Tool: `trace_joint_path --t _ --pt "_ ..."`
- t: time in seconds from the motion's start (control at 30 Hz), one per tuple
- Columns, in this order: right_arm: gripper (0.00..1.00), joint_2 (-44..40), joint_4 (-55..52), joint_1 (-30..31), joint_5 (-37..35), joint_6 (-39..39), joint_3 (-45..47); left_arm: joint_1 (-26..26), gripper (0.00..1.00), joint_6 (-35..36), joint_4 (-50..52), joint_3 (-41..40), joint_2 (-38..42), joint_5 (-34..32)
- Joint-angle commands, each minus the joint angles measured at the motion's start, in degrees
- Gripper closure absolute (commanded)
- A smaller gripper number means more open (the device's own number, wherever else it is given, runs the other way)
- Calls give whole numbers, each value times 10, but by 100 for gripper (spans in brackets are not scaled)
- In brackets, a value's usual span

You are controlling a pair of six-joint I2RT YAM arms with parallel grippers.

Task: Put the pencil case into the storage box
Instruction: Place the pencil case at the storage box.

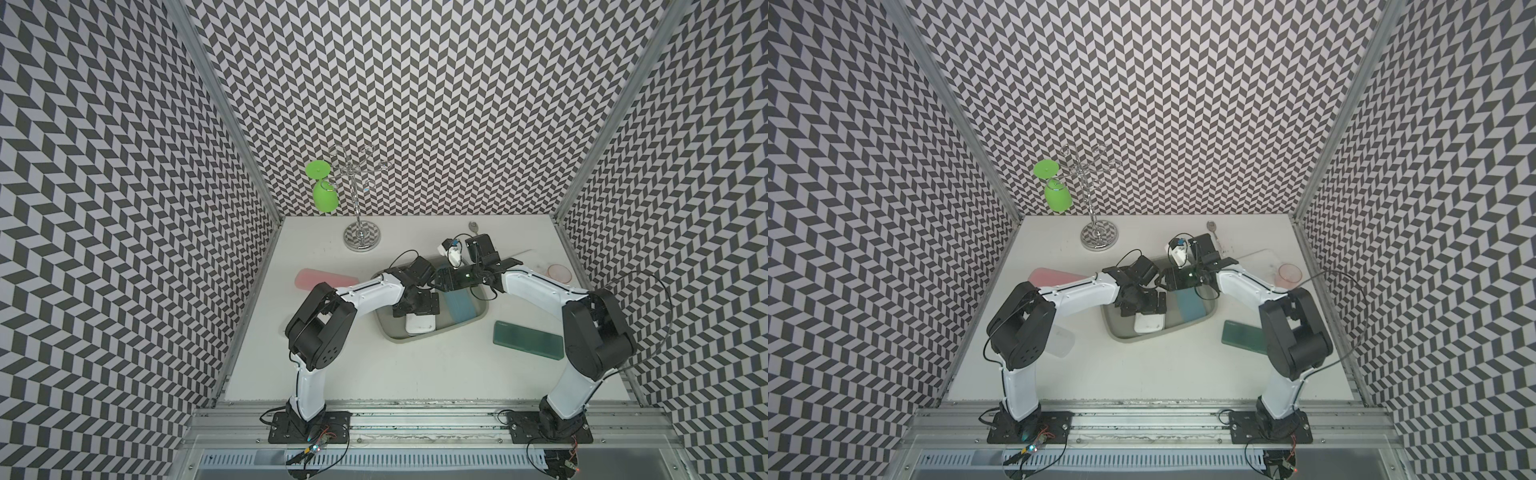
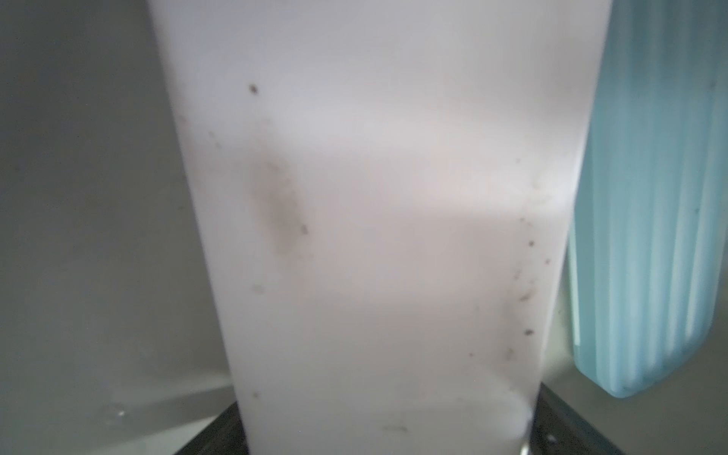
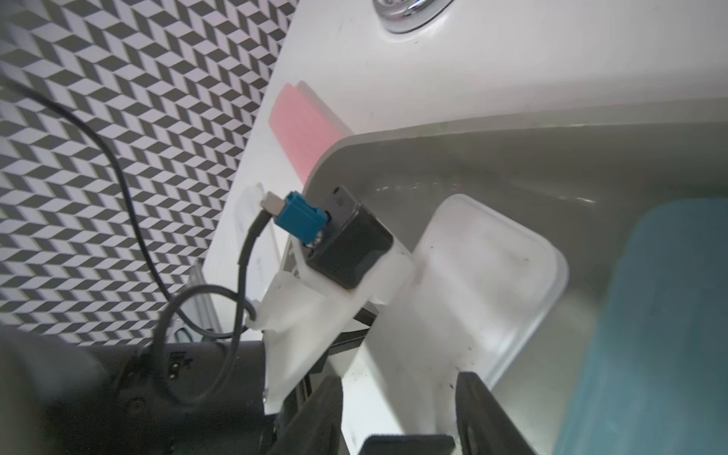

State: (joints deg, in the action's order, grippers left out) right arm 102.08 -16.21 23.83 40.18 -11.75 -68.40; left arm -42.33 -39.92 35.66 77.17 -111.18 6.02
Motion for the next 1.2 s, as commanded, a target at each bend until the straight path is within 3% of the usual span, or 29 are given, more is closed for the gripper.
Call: trace_joint_path --t 0.0,0.27,0.63,0.8,1.17 --pt "57 34 30 -1 95 -7 -16 -4 0 7 -11 3 5 -5" --pt "67 94 -33 -4 86 32 -14 -4 0 14 -16 2 19 -9" --pt "70 162 -84 -19 13 59 -45 -6 0 38 21 -3 50 -5" --pt "70 182 -125 -25 -33 76 -84 -7 0 58 62 35 53 -12" --pt "68 132 -165 -55 57 70 -150 -12 0 122 35 79 63 5"
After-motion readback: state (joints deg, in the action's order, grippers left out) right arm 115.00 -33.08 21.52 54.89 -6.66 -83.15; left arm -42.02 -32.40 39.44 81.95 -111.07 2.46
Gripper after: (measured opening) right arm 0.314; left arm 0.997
